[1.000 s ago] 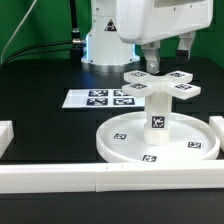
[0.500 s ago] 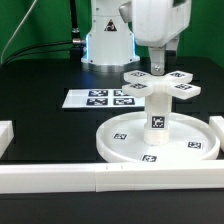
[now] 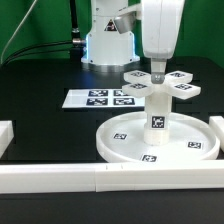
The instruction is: Assemble round table
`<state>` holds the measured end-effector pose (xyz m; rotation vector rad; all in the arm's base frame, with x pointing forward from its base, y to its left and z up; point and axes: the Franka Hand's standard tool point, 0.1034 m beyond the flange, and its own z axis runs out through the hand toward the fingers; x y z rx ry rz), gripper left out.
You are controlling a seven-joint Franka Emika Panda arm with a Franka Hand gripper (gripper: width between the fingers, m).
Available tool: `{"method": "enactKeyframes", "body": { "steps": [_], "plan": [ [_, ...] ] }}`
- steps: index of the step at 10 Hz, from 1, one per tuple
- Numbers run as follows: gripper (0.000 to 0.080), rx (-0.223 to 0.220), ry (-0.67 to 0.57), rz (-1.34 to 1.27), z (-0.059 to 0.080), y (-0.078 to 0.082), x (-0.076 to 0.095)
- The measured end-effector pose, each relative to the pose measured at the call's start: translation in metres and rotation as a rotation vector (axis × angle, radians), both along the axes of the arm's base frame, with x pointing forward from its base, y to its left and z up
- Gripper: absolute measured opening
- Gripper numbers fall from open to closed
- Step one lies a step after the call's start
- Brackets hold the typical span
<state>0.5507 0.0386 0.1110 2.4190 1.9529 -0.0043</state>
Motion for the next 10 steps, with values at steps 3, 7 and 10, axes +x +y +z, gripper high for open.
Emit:
{"method": "enactKeyframes", "body": {
  "steps": [3, 7, 10],
  "plan": [
    [0.0649, -0.003, 0.006, -0.001, -0.004, -0.002, 0.000],
    [0.0649, -0.006, 0.000, 0.002, -0.003, -0.003, 0.002],
    [0.0649, -0.043, -0.022, 0.070, -0.003, -0.002, 0.009]
  ]
}}
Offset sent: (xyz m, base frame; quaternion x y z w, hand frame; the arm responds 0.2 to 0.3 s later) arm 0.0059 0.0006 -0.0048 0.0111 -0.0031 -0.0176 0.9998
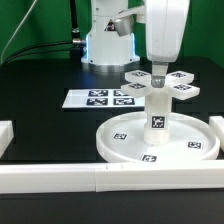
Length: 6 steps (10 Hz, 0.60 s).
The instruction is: Assemble round table
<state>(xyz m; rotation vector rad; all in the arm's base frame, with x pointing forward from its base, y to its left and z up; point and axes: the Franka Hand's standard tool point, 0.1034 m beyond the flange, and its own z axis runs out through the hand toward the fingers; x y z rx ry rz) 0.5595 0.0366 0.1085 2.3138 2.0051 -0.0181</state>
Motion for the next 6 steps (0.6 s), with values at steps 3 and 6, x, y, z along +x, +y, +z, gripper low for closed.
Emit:
{"method": "enactKeyframes", "body": {
  "steps": [3, 6],
  "plan": [
    [0.0649, -0.002, 0.008, -0.004, -0.0043, -0.0018, -0.0023],
    [0.0649, -0.002, 0.011, -0.016, -0.0061, -0.0017, -0.0032]
  ]
}}
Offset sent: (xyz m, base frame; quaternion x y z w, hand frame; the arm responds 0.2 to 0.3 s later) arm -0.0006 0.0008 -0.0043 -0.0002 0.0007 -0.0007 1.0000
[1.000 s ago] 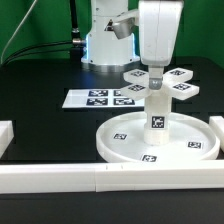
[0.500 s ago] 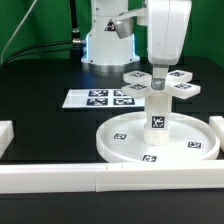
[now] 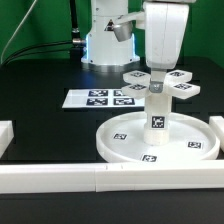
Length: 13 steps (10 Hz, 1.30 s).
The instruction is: Assemble round table
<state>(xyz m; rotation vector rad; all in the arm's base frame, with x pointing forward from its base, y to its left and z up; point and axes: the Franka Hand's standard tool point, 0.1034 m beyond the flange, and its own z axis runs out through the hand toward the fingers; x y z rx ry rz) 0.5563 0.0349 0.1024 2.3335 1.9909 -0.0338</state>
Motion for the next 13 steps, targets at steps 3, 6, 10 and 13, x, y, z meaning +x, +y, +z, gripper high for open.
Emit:
{"method": "enactKeyframes", "body": {
  "steps": [3, 6, 10, 13],
  "plan": [
    [0.0649, 0.000, 0.002, -0.012, -0.0017, 0.0016, -0.0009],
    [0.0559, -0.001, 0.008, -0.020, -0.0022, -0.0022, -0.0018],
    [0.0440, 0.000, 0.005, -0.057, -0.0021, -0.0027, -0.0017],
    [0.0440, 0.017, -0.012, -0.349, -0.0022, -0.0021, -0.0029]
  ]
}}
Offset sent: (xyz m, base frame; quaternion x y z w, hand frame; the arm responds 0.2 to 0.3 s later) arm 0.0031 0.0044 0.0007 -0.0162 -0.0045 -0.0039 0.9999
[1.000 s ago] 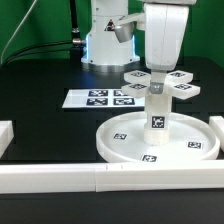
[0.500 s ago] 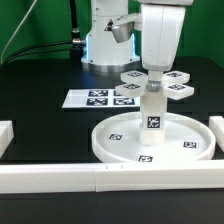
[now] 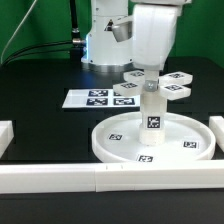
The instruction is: Assemble round table
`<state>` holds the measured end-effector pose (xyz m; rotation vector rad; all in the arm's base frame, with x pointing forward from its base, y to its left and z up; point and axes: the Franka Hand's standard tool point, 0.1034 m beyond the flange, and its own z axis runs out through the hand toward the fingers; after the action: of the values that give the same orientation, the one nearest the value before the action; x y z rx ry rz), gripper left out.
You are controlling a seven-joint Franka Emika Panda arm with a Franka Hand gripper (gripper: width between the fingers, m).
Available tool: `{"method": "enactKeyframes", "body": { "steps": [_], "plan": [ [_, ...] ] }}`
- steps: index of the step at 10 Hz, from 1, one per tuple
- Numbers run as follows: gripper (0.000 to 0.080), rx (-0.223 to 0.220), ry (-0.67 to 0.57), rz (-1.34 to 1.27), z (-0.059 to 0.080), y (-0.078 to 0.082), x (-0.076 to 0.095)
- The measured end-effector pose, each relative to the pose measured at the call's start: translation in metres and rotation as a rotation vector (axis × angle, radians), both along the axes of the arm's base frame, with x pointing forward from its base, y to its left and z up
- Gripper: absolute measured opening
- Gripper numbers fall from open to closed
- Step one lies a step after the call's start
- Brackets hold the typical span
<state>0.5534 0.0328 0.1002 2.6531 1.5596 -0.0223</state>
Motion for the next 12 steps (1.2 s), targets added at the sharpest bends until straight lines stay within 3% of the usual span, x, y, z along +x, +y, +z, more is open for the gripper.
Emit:
{"method": "enactKeyframes", "body": {
  "steps": [5, 12],
  "plan": [
    [0.0442, 0.028, -0.035, -0.649, 0.0005, 0.0079, -0.0006],
    [0.0442, 0.075, -0.049, -1.165, 0.0004, 0.0079, 0.0004]
  ]
}}
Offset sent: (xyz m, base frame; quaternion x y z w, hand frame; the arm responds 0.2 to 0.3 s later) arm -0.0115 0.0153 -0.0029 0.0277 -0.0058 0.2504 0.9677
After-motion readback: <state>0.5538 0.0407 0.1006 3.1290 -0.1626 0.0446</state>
